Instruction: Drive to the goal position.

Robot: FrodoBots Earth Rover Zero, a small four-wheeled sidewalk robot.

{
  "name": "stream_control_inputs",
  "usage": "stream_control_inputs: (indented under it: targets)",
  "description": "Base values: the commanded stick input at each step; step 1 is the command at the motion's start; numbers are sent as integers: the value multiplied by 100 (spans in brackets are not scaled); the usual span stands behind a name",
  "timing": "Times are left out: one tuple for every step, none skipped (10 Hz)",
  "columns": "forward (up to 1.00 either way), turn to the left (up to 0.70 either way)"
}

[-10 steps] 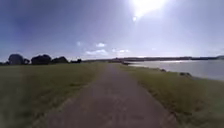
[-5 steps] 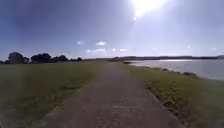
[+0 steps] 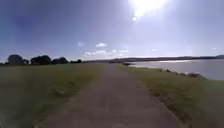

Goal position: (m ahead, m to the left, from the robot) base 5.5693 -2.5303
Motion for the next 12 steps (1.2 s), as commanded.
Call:
stream_control_inputs:
  targets:
    - [70, 0]
    - [70, 0]
    - [70, 0]
    - [70, 0]
    - [70, 0]
    - [70, 0]
    - [70, 0]
    - [70, 0]
    - [70, 0]
    - [70, 0]
    - [70, 0]
    - [70, 0]
